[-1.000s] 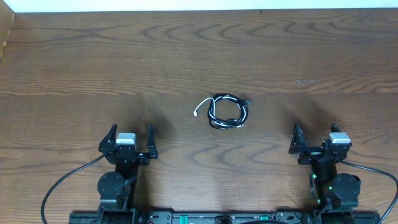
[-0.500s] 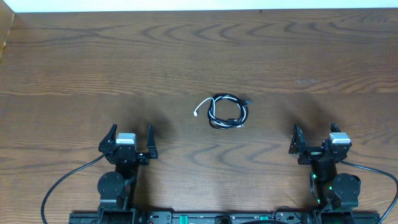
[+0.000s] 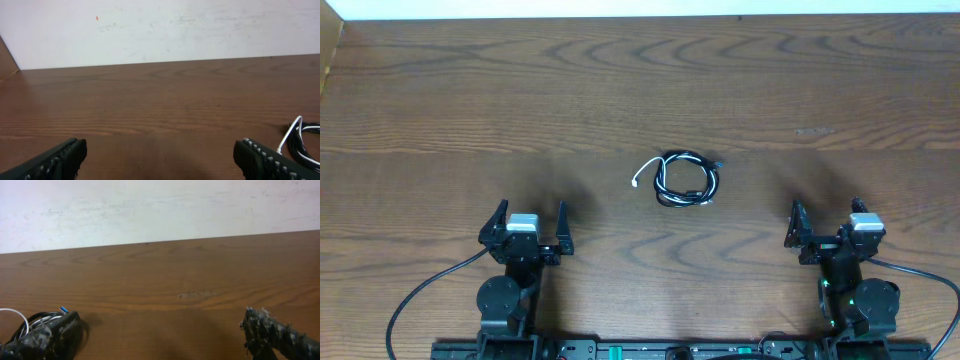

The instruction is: Untangle cables

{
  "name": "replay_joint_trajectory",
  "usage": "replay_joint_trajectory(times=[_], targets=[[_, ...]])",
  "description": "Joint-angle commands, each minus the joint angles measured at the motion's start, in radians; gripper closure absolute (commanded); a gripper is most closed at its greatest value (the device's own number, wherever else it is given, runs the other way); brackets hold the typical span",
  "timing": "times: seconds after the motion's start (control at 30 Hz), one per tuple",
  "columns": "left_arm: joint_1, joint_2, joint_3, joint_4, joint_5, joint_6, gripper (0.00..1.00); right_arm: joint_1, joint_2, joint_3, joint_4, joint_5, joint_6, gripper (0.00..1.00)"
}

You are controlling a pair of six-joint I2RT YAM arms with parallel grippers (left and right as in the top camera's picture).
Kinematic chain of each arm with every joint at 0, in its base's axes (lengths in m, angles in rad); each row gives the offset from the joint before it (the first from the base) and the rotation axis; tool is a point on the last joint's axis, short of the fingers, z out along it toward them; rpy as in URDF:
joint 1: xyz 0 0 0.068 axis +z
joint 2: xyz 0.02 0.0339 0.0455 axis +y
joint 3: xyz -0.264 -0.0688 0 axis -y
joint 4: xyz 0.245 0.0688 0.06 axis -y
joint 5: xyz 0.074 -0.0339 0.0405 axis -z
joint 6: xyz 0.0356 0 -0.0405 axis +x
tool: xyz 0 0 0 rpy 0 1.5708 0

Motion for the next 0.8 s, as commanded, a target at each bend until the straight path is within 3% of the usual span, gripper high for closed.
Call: replay_joint_trajectory(times=[0.0, 0.77], targets=[[0.003, 0.002, -0.009, -0.048, -0.013, 0.014, 0.01, -0.008, -0.006, -0.002, -0.004, -0.002, -0.011, 0.01], [0.003, 0.002, -0.009, -0.047, -0.013, 0.014, 0.01, -0.008, -0.006, -0.002, -0.004, 0.002, -0.011, 0.01]])
